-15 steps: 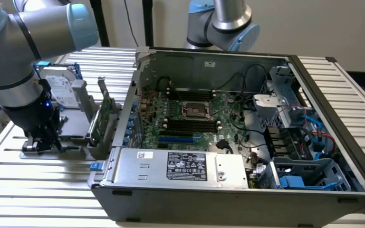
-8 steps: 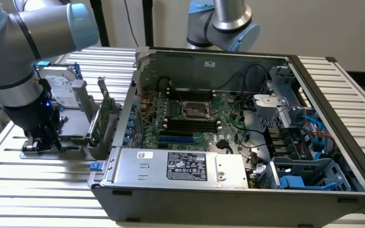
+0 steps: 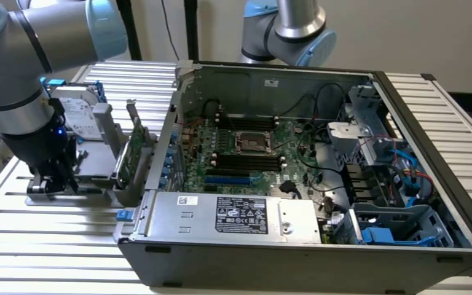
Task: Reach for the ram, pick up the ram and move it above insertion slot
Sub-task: 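Pick up the ram and move it above insertion slot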
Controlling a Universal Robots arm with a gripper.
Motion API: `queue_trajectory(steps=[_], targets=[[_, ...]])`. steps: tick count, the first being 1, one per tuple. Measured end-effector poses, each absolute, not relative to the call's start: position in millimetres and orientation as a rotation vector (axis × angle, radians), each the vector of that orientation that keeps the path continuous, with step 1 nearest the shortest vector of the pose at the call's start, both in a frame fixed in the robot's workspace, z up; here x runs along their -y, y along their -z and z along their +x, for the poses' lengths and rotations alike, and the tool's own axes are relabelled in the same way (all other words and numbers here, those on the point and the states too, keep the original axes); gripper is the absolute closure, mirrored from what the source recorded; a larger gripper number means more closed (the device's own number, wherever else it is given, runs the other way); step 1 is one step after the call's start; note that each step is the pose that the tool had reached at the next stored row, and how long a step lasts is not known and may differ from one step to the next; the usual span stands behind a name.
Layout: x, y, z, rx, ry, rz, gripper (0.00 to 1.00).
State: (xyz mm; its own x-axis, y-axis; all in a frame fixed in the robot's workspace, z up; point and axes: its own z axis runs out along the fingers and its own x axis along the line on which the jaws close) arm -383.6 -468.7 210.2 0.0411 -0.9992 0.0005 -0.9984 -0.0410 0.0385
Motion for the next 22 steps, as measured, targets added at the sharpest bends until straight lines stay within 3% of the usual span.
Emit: queue_trajectory(steps=[22], targets=[[468.6,-297.0,-364.7,2.157,0.052,2.236,0.87]])
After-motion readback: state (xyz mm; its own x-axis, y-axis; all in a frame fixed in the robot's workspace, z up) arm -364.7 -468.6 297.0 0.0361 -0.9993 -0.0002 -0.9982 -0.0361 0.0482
